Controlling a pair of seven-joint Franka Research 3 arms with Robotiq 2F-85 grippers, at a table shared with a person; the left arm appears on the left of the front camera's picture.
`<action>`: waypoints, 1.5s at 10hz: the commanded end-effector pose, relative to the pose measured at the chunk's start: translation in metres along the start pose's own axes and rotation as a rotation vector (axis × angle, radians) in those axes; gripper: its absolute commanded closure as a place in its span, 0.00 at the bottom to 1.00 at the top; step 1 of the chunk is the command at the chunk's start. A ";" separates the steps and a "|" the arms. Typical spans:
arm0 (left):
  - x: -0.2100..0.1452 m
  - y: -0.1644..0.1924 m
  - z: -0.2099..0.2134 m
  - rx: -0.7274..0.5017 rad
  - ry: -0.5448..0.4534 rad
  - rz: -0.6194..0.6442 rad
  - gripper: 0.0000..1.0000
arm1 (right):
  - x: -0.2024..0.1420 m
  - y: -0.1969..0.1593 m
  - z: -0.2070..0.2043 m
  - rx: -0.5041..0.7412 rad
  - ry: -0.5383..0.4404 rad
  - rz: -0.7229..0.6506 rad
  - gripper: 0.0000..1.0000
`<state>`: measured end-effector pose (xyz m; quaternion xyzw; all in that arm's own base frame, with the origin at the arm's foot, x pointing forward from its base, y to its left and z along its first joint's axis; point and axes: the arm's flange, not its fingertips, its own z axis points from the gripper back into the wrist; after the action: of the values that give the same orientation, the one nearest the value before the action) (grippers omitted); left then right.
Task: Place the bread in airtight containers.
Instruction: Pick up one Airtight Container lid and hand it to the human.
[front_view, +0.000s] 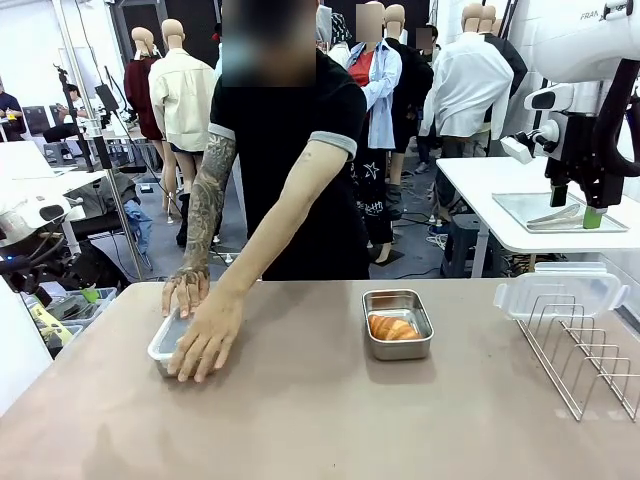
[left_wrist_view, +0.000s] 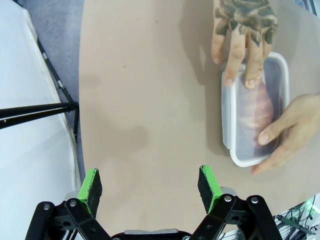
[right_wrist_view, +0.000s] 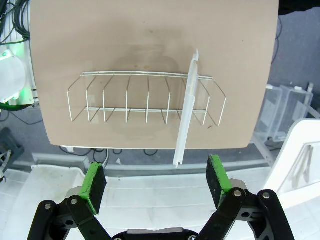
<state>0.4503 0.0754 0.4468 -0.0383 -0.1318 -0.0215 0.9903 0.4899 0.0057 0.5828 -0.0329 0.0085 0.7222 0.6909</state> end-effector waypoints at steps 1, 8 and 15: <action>-0.002 0.001 0.001 0.014 -0.002 0.012 0.00 | -0.001 0.000 0.003 0.008 0.001 0.020 0.00; -0.002 0.001 0.001 0.014 -0.002 0.012 0.00 | -0.001 0.000 0.003 0.008 0.001 0.020 0.00; -0.002 0.001 0.001 0.014 -0.002 0.012 0.00 | -0.001 0.000 0.003 0.008 0.001 0.020 0.00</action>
<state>0.4503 0.0754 0.4468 -0.0383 -0.1318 -0.0215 0.9903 0.4899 0.0057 0.5828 -0.0329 0.0085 0.7222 0.6909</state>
